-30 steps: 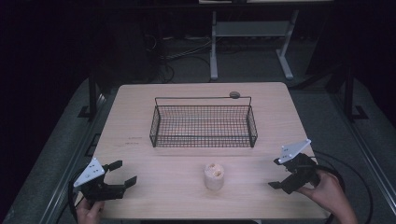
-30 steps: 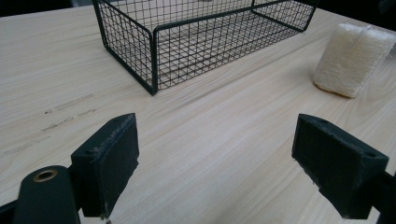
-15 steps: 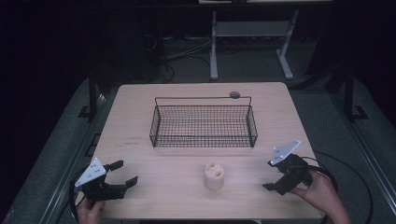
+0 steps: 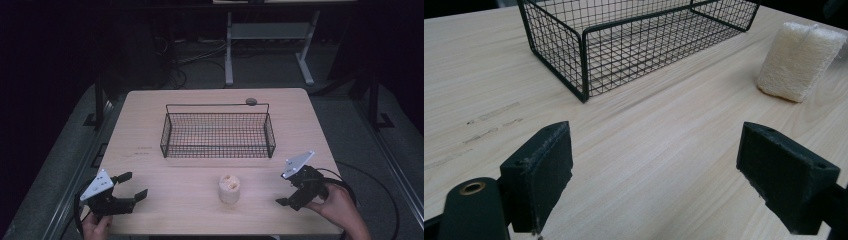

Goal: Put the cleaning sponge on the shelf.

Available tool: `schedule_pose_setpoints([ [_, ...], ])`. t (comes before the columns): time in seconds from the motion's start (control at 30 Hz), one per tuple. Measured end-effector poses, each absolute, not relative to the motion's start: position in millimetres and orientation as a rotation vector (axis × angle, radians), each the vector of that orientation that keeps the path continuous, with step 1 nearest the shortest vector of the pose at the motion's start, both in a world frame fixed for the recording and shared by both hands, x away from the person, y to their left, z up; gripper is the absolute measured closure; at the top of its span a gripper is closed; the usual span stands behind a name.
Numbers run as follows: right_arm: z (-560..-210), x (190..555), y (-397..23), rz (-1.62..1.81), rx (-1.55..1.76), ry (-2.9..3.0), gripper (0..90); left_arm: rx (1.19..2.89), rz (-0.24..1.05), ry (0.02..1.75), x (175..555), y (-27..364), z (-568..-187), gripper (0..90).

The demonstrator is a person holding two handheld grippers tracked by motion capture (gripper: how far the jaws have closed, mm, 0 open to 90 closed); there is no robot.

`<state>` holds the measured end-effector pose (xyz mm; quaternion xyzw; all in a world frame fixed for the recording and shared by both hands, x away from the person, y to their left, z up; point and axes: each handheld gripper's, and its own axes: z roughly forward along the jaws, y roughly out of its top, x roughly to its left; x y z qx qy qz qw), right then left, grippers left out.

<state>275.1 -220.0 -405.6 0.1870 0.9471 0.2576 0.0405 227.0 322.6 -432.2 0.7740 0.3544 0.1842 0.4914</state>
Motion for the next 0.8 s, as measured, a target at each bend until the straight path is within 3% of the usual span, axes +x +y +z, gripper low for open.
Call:
schedule_pose_setpoints([
  [0.8,-397.6,280.4,-190.0,0.749,0.513,2.948,15.2,1.879,0.449,0.861,226.1,322.5,-432.0,14.1],
])
